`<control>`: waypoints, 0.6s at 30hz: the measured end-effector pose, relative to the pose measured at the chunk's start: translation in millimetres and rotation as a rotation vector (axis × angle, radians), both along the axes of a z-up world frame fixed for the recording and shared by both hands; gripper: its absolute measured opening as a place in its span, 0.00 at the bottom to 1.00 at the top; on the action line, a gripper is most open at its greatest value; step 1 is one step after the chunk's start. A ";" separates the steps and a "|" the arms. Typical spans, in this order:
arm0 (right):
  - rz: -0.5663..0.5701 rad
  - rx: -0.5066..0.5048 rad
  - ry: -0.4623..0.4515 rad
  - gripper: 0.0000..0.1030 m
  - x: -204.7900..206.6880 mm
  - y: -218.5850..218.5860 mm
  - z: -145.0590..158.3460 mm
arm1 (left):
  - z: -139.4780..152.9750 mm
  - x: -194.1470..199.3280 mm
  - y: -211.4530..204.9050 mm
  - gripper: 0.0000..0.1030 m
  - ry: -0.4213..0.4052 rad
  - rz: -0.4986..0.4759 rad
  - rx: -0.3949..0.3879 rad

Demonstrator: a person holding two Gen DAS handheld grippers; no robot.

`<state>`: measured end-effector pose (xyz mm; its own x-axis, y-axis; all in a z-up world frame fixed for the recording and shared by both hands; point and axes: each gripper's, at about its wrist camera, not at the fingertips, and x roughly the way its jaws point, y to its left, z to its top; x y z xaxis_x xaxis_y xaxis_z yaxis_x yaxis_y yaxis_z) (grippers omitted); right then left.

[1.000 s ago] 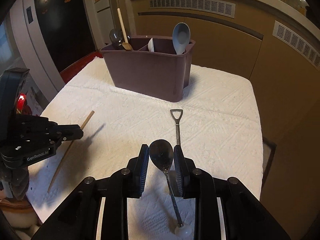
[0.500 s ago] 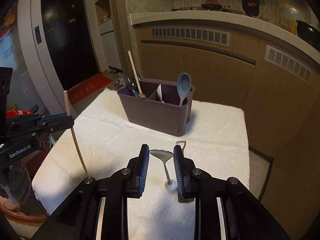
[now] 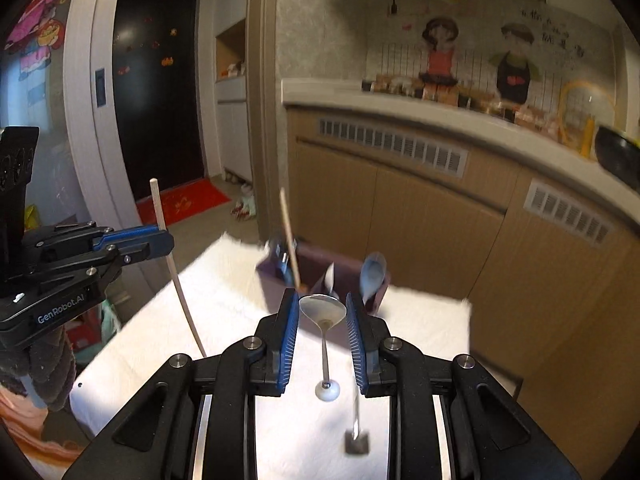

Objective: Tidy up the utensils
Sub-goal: 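Carry chopstick and metal spoon over the caddy while opening both grippers to drop them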

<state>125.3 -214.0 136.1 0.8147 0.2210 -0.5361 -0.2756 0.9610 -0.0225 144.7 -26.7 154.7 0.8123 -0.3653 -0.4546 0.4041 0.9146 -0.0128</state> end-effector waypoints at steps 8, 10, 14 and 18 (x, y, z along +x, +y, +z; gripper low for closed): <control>-0.004 0.021 -0.071 0.24 46.7 -6.4 58.5 | 53.0 62.9 -1.2 0.04 -0.079 0.023 -0.093; -0.013 0.023 -0.061 0.24 67.3 -6.6 59.1 | 52.3 84.9 -5.5 0.04 -0.065 0.019 -0.105; -0.020 0.033 0.007 0.24 109.4 -7.6 39.9 | 33.4 127.0 -15.1 0.04 0.007 -0.003 -0.091; -0.015 0.036 0.096 0.24 146.6 -3.8 0.3 | -5.2 164.3 -22.1 0.04 0.100 -0.001 -0.064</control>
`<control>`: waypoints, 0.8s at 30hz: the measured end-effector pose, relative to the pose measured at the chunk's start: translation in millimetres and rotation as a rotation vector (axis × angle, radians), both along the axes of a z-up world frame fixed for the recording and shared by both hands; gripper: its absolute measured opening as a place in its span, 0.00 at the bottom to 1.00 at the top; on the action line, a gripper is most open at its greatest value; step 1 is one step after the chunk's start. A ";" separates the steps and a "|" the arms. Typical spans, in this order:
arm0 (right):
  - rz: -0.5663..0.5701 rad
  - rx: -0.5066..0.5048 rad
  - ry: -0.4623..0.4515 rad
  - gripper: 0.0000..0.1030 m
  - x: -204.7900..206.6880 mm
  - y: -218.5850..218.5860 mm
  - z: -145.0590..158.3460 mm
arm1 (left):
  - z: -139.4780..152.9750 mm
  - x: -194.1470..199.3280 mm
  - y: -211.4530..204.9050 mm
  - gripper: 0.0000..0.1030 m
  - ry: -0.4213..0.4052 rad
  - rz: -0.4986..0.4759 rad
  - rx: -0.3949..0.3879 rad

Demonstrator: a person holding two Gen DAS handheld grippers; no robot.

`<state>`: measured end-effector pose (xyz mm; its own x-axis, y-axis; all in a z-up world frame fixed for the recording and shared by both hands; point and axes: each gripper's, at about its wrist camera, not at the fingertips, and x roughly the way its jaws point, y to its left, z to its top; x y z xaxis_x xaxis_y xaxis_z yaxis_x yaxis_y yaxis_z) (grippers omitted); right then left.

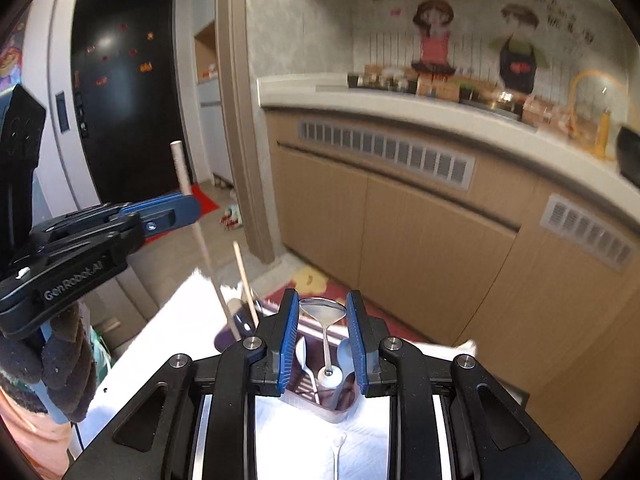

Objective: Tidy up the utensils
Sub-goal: 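Carry chopstick and metal spoon over the caddy while opening both grippers to drop them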

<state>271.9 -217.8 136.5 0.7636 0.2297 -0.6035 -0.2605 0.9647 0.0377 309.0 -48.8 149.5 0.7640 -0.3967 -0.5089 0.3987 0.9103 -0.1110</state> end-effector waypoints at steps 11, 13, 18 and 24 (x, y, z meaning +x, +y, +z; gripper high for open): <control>0.016 0.001 0.234 0.24 61.8 10.6 -108.4 | -104.9 56.1 -8.6 0.04 0.196 0.020 0.050; 0.025 -0.010 0.247 0.24 63.0 13.3 -119.8 | -115.6 58.7 -8.9 0.04 0.214 0.025 0.057; 0.048 -0.031 0.261 0.24 64.0 19.2 -135.8 | -123.7 56.3 -14.5 0.05 0.197 0.042 0.097; 0.054 -0.048 0.229 0.25 53.7 23.0 -133.1 | -114.0 50.9 -12.5 0.08 0.179 0.049 0.110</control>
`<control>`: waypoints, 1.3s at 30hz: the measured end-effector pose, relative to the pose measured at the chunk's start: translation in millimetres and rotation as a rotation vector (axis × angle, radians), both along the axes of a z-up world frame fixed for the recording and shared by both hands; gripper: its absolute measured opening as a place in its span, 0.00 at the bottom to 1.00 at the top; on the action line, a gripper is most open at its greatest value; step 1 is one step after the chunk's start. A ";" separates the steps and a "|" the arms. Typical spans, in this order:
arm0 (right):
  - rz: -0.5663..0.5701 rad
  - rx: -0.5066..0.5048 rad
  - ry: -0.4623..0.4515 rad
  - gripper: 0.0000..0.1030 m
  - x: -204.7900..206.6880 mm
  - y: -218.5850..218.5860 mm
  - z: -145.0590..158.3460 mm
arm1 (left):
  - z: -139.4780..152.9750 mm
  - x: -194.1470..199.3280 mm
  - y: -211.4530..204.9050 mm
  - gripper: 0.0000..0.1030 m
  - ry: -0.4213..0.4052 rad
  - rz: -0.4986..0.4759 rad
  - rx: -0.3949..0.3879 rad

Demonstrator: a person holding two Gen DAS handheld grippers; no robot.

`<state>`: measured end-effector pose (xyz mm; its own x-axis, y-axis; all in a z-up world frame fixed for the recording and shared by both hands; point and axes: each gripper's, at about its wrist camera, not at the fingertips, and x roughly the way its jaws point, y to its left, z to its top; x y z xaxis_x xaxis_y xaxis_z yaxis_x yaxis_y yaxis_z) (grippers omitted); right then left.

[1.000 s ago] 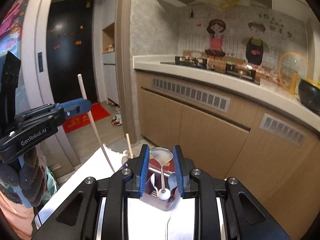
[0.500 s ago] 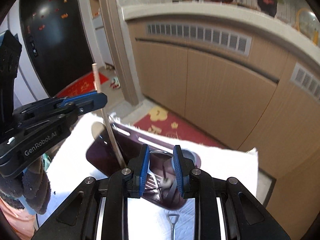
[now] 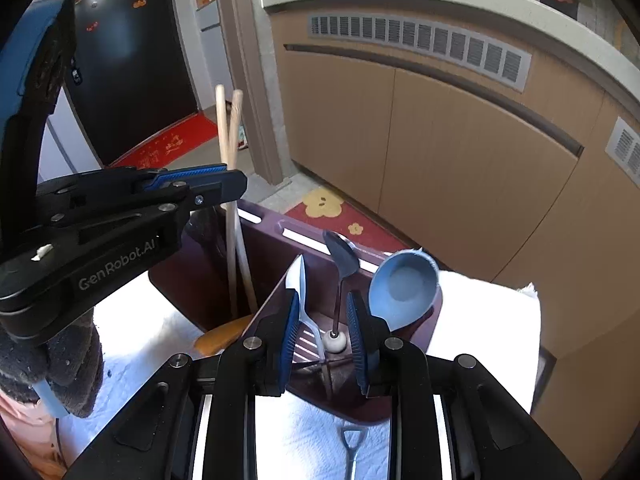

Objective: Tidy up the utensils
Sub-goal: 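Carry chopstick and metal spoon over the caddy while opening both grippers to drop them, then grasp the small metal shovel spoon by its handle with the right gripper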

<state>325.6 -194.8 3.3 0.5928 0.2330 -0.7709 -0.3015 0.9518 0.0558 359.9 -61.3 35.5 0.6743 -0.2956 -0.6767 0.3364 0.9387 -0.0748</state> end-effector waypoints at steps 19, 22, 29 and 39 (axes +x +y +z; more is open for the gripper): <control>-0.101 -0.101 0.001 0.33 -115.9 -43.8 -13.9 | 13.5 -135.4 31.1 0.60 0.030 -0.033 -0.043; -0.085 -0.081 0.073 0.33 -118.3 -40.3 -49.9 | -14.4 -157.3 34.5 0.60 0.127 -0.035 -0.052; -0.077 -0.077 0.104 0.33 -91.3 -25.2 -93.5 | -59.5 -195.1 52.6 0.60 0.288 -0.007 -0.055; -0.105 -0.095 0.103 0.37 -73.0 -29.0 -108.7 | -70.2 -198.7 66.6 0.61 0.323 0.018 -0.087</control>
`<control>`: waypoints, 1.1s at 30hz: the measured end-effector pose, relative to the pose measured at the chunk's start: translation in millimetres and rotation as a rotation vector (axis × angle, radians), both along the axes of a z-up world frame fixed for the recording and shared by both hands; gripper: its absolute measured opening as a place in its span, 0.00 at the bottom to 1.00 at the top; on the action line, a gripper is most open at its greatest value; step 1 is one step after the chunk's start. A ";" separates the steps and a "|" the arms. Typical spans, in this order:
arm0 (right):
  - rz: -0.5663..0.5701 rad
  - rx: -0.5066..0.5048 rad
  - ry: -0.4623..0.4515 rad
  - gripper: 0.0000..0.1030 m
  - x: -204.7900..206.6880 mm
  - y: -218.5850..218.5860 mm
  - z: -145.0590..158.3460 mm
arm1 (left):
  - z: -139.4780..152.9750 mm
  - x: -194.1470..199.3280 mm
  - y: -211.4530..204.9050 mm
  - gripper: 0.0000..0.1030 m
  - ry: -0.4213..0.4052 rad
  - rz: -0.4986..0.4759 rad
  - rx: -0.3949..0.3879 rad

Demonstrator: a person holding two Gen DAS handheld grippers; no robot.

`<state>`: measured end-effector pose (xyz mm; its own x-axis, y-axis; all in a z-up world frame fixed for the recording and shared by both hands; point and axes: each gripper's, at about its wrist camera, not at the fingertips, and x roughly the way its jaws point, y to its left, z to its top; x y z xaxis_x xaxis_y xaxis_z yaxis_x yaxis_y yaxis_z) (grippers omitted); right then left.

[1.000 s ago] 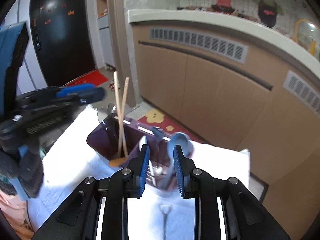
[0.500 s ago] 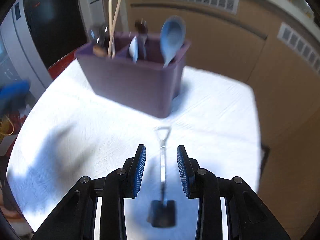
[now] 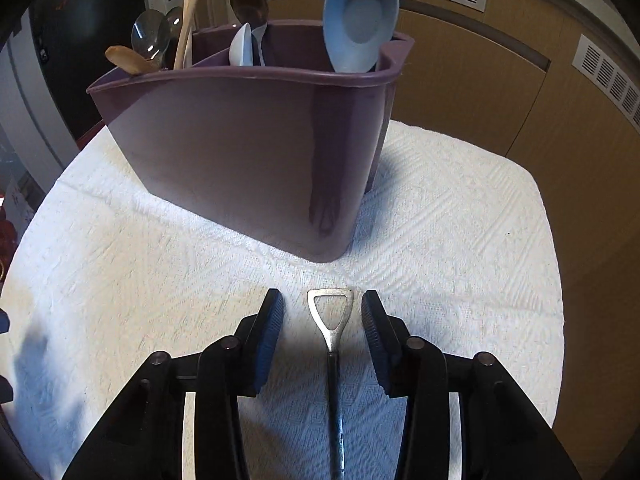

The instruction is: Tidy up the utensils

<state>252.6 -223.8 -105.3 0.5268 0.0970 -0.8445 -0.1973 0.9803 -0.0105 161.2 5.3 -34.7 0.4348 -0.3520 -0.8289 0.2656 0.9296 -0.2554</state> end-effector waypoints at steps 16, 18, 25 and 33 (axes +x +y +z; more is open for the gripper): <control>0.052 0.063 -0.254 0.21 -95.5 -12.7 132.2 | 8.5 -2.5 -21.8 0.61 -0.034 -0.070 0.007; 0.066 0.069 -0.324 0.12 -100.5 -8.3 163.3 | 10.6 -2.6 -24.5 0.61 -0.040 -0.080 0.006; 0.121 -0.010 -0.527 0.00 -79.3 22.3 262.7 | 20.3 -5.0 -20.9 0.62 -0.071 -0.089 -0.004; 0.178 0.004 -0.259 0.05 -41.6 41.5 172.6 | 2.2 6.3 2.2 0.66 -0.040 -0.007 0.035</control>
<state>211.0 -182.3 67.3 0.6984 0.2101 -0.6841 -0.3575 0.9306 -0.0792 167.5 7.5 -32.5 0.4651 -0.3266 -0.8228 0.2818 0.9357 -0.2121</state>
